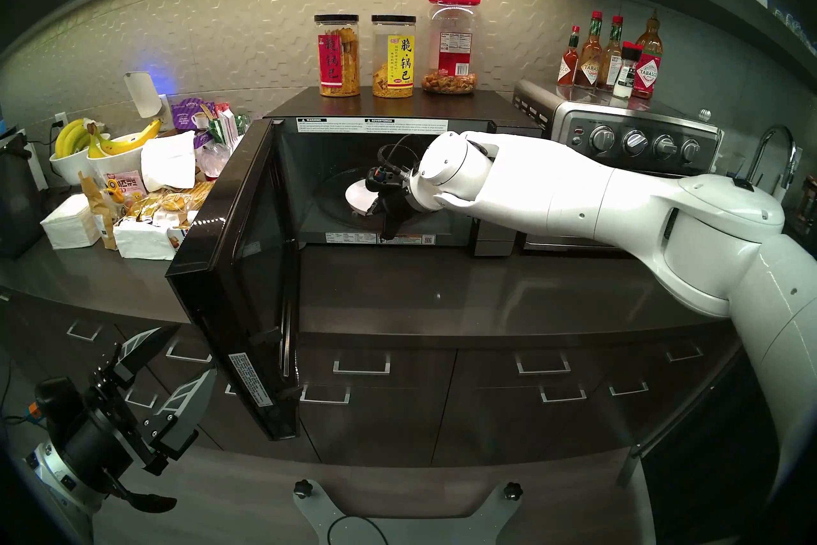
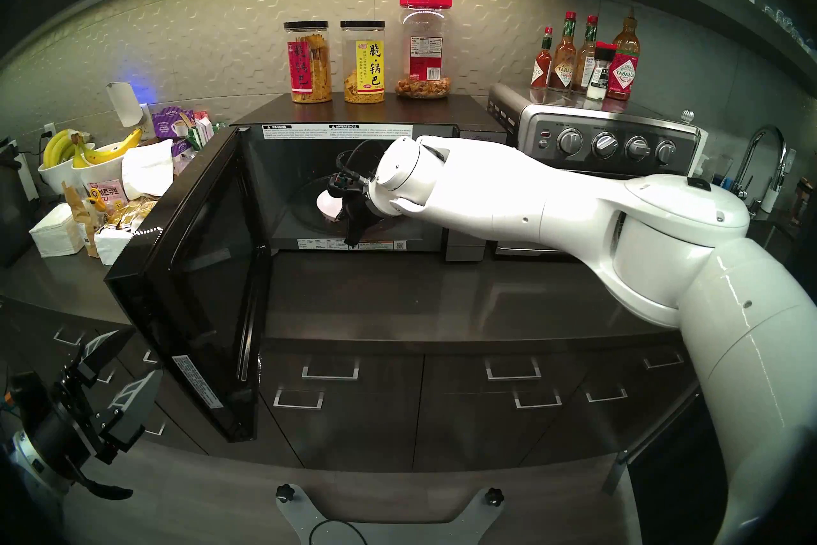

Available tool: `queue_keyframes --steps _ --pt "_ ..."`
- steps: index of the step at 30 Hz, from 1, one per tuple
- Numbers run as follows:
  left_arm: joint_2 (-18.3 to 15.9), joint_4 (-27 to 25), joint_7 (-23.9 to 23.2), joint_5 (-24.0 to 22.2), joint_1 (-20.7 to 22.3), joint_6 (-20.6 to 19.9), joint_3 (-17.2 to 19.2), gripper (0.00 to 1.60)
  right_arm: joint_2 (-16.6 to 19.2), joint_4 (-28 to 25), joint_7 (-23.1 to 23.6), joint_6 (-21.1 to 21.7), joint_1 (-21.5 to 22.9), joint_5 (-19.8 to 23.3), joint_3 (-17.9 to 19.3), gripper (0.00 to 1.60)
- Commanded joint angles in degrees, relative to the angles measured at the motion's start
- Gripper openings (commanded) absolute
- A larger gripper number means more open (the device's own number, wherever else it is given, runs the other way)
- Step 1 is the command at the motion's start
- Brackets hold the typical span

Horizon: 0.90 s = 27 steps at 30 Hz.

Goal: Open the microwave, put the plate inside, and close the door

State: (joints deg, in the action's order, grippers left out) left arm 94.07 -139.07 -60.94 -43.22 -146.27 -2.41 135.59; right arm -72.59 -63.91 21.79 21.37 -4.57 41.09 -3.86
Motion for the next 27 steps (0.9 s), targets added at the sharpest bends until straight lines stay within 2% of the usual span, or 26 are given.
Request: queue_keyframes --steps 1,27 --pt "0.02 -0.93 0.04 -0.15 0.13 -0.05 -0.09 1.60 -2.17 1.72 0.01 -0.58 0.88 0.07 0.86 0.00" --pt "0.20 -0.93 -0.13 -0.03 0.31 -0.21 -0.03 1.60 -8.55 11.81 0.26 -2.24 -0.62 -0.38 0.55 0.00"
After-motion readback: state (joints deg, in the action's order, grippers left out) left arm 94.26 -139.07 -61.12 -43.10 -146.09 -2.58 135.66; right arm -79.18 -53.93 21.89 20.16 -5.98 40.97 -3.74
